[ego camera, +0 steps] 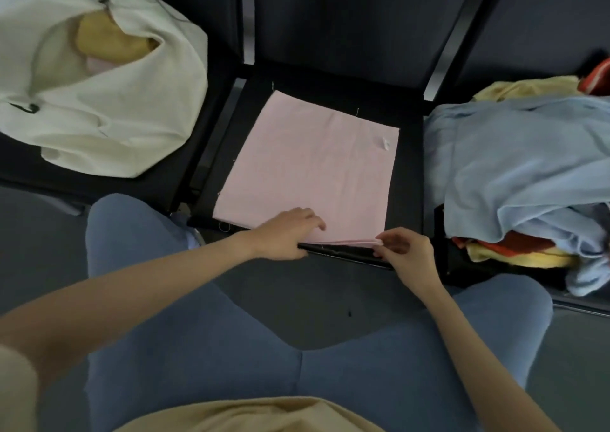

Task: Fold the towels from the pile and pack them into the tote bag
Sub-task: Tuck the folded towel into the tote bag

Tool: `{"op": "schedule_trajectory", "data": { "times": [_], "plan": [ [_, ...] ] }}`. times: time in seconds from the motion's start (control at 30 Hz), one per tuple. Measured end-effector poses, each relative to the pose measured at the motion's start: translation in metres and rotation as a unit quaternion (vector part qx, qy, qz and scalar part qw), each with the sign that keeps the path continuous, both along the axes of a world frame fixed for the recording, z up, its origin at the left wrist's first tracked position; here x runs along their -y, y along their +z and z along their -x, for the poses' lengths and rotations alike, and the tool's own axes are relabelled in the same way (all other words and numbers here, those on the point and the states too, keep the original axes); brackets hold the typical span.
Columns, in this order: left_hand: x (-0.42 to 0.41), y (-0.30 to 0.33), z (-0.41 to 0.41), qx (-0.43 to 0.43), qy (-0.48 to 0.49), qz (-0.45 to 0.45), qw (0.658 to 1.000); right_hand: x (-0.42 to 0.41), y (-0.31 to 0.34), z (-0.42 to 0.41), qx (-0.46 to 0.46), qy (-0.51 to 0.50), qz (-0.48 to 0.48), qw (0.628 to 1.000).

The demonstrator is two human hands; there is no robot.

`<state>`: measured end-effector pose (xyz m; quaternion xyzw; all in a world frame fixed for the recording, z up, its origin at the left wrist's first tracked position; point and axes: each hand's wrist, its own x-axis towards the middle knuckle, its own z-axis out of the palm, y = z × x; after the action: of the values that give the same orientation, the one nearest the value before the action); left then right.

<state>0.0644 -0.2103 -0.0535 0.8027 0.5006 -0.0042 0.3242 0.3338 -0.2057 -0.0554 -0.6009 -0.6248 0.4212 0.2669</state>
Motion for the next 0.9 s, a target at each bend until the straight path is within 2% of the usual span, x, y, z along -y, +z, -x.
{"op": "schedule_trajectory", "data": {
  "times": [0.1,0.27,0.37,0.47,0.53,0.7,0.77,0.9],
  "plan": [
    [-0.009,-0.01,-0.043,0.046,-0.018,-0.021,0.999,-0.002,0.003,-0.003,0.013,0.014,0.0,1.0],
    [-0.013,-0.016,-0.078,0.109,-0.027,-0.157,0.981,-0.004,0.014,-0.005,-0.01,0.056,0.001,0.998],
    [-0.015,-0.015,-0.084,0.108,-0.025,-0.197,0.974,-0.014,0.011,-0.007,-0.027,0.002,0.02,0.999],
    [-0.016,-0.005,-0.083,0.117,-0.005,-0.188,0.975,-0.041,0.001,-0.003,-0.064,-0.128,0.128,0.981],
    [-0.017,0.005,-0.08,0.134,0.009,-0.174,0.976,-0.066,0.001,0.005,-0.071,-0.15,0.179,0.97],
    [-0.016,0.022,-0.068,0.191,0.074,-0.093,0.974,-0.154,-0.01,0.028,-0.082,-0.216,0.167,0.958],
    [-0.016,0.027,-0.062,0.193,0.079,-0.061,0.976,-0.192,-0.016,0.034,-0.089,-0.243,0.158,0.953],
    [-0.018,0.031,-0.049,0.199,0.068,-0.022,0.978,-0.245,-0.014,0.046,-0.042,-0.239,0.127,0.962]
  ]
}}
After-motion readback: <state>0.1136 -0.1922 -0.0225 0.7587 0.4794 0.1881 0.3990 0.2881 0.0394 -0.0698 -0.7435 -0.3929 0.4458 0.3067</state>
